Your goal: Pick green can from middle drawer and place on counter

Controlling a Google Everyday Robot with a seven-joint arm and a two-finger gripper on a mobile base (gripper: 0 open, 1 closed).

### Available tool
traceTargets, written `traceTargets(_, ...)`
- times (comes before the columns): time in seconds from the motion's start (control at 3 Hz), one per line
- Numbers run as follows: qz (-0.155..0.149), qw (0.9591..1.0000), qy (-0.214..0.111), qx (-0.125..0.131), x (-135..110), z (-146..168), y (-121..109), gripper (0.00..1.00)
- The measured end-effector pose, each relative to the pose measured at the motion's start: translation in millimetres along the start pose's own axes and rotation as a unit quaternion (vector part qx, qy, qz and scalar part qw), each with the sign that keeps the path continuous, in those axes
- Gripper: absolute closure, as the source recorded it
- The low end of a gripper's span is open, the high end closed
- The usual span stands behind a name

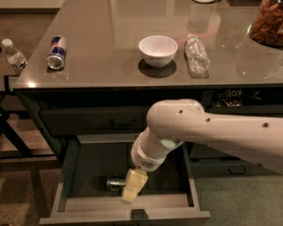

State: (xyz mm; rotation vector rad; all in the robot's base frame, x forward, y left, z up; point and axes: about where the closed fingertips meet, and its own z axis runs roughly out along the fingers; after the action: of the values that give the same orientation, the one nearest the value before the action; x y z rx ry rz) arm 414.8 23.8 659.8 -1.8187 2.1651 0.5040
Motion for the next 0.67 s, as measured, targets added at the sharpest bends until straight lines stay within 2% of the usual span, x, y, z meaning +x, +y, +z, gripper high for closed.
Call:
traceTargets(0.33,0.016,0.9998,-0.009,-0.013,-3.5,48.2,-8.7,0.00)
traceTargets(0.67,0.018,0.9997,-0.013,-0.014,-4.7,53.0,-9.8,0.00)
